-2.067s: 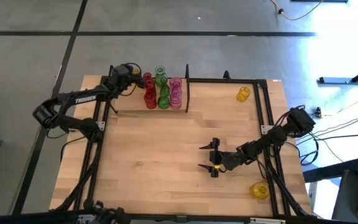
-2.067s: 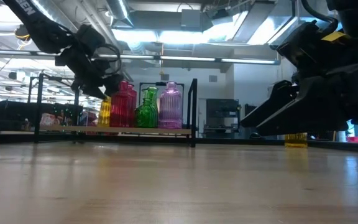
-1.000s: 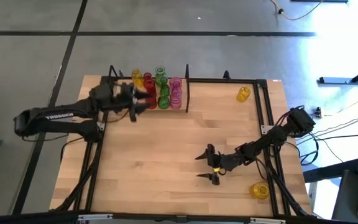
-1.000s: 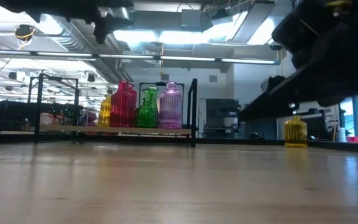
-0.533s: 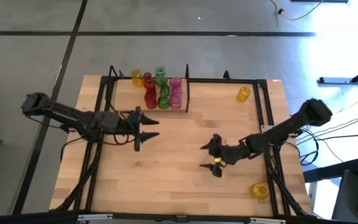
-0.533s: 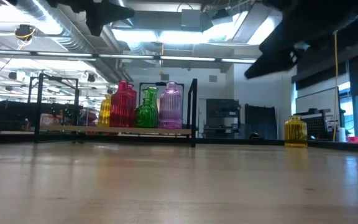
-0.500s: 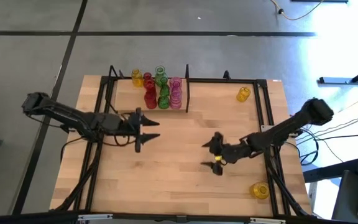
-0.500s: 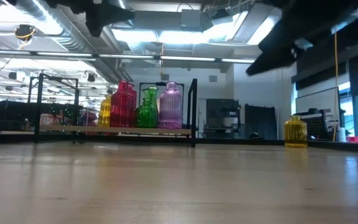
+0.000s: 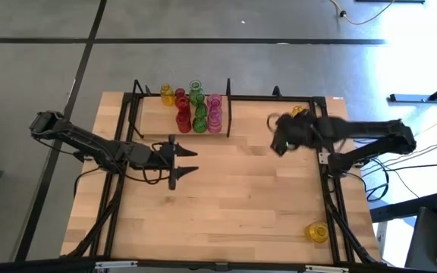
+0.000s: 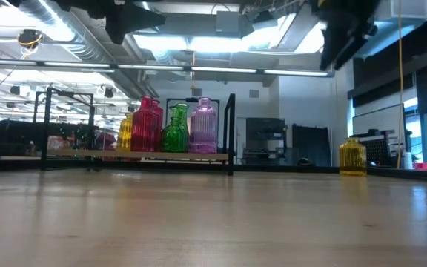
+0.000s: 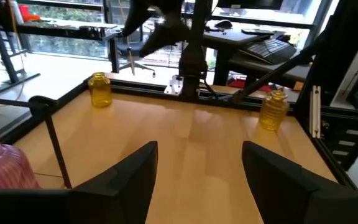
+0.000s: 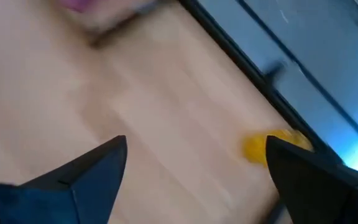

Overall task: Sort vases onto shelf
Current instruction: Put the top yellow vase on the shelf aligned with the other yellow vase

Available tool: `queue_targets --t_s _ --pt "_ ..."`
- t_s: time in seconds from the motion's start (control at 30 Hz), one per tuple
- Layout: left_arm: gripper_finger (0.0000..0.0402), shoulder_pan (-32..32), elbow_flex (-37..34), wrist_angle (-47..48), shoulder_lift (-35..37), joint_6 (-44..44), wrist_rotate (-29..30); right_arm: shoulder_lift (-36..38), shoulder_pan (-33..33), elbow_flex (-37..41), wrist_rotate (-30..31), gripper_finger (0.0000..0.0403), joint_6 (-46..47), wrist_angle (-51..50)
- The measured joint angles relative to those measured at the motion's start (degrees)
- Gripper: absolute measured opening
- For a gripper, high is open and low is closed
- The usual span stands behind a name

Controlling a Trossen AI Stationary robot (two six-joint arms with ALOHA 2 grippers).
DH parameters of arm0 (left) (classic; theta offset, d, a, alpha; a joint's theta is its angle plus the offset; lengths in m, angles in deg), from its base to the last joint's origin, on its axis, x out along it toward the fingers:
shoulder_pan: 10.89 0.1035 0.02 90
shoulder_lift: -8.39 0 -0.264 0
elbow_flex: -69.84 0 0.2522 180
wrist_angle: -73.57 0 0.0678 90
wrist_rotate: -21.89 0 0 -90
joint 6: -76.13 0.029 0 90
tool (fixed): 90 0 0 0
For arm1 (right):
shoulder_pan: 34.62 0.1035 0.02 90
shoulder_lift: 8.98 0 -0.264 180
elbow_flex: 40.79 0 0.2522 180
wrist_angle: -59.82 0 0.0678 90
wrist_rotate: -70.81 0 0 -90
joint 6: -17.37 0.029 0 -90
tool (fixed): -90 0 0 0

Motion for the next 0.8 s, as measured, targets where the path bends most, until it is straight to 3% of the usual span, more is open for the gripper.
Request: queue_targets --t_s 0.13,0.4,0.8 --pt "0.0227 0.17 0.0 -0.01 0.0 -0.04 0.33 -0.03 -12.27 -0.34 -3.14 0.0363 -4.54 -3.4" --pt "0.0227 0.22 0.01 -0.02 0.0 -0.13 1.26 -2.09 -32.6 2.42 -14.98 0.0363 -17.82 2.1" --pt "0.0227 1.25 0.0 0.89 0.0 -0.42 1.24 -13.06 -46.95 2.63 -20.0 0.0363 -26.18 7.57"
